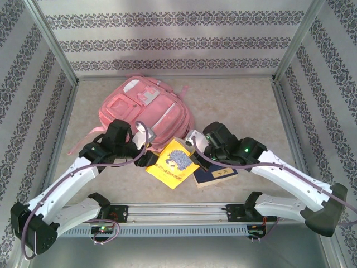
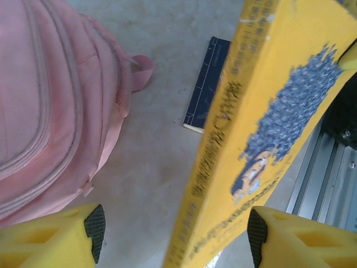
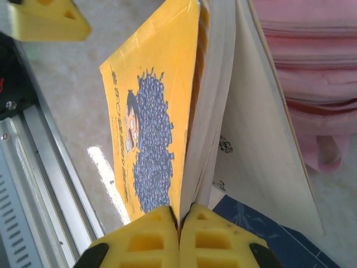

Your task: Pack the student bag

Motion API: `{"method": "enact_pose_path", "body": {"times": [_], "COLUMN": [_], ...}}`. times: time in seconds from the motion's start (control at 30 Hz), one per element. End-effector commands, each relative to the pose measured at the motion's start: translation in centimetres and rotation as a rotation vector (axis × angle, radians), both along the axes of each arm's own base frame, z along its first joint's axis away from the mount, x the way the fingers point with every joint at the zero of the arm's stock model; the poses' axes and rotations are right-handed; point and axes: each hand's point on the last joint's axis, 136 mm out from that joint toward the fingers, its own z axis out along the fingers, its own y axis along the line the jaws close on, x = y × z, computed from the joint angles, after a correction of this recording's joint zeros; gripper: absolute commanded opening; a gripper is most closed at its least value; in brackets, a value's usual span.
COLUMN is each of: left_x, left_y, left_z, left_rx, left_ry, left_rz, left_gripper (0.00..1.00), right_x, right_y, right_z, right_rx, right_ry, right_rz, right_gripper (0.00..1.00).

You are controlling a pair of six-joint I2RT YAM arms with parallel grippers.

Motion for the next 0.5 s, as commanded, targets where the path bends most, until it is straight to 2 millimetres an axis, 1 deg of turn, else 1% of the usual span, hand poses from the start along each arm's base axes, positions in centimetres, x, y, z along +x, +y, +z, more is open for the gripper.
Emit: {"method": "enact_pose_path", "body": {"times": [0.0,0.1,0.2,0.33,0.47], "left_x": [0.5,0.9,0.5,-0.8,-2.4], "left_y": [-1.4,-2.1,-3.2,-4.7,-5.5], "left_z": [0.9,0.6,0.4,0.5,0.7], "left_rx": [-0.002,-0.009,-0.05,-0.122,-0.166], "left_ry": [-0.128,-0.142,-0.11,-0.047,-0.016], "left_rz": [-0.126,-0.16,-0.227,-0.331,-0.433], "left_gripper": [0.69,0.7,0.69,0.64,0.62], "right_x": [-0.4,-0.8,-0.8,-0.8,-0.5], "right_y": [1.0,1.3,1.5,1.9,2.2], "right_z": [3.3,3.5,3.5,3.6,3.7], "right_rx": [0.061,0.065,0.055,0.046,0.03], "right_ry": [-0.109,-0.129,-0.138,-0.148,-0.168], "right_rz": [0.078,0.096,0.095,0.097,0.1], "right_gripper": [0.0,0.0,0.0,0.0,0.0]}}
